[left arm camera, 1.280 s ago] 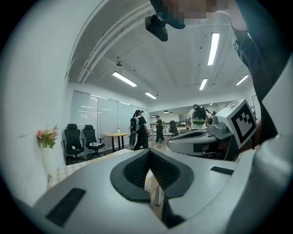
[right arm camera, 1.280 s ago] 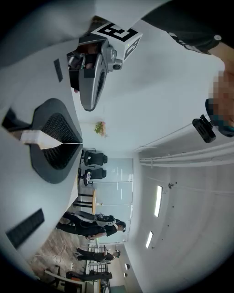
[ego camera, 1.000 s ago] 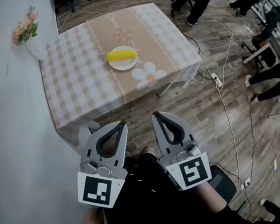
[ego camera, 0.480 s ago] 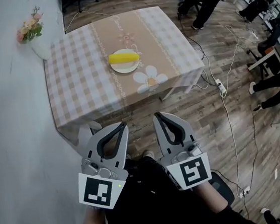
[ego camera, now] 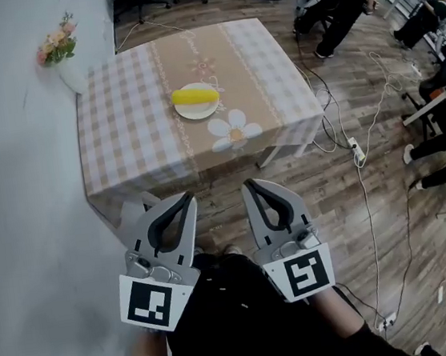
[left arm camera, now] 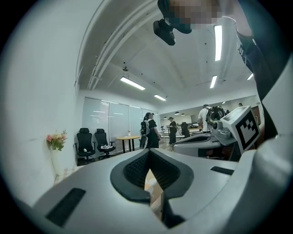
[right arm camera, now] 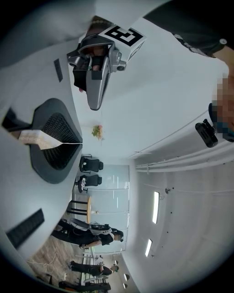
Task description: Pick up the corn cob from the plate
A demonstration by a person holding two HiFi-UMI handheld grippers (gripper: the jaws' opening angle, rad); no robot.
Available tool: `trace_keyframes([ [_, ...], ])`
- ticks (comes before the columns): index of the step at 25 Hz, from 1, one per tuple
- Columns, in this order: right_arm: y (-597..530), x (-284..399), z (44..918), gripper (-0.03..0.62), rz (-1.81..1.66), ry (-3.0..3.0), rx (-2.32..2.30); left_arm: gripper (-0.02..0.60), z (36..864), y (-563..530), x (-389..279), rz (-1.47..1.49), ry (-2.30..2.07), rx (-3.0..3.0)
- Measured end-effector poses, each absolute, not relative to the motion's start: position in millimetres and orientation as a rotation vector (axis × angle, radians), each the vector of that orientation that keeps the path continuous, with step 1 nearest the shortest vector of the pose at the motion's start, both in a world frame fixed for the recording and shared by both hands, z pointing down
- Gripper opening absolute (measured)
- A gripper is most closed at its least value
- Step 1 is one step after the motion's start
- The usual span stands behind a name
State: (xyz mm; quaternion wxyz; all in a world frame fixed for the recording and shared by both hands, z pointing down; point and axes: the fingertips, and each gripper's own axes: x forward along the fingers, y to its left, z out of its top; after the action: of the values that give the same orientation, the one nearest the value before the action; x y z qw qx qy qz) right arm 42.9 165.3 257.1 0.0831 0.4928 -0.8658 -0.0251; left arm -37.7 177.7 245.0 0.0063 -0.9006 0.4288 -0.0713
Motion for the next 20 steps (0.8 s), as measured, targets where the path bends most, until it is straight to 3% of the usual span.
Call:
trace_keyframes([
  [20, 183, 90, 277, 0.041, -0.056, -2.577, 1.480, 0.009, 257, 192, -8, -0.225, 1.410, -2.781],
])
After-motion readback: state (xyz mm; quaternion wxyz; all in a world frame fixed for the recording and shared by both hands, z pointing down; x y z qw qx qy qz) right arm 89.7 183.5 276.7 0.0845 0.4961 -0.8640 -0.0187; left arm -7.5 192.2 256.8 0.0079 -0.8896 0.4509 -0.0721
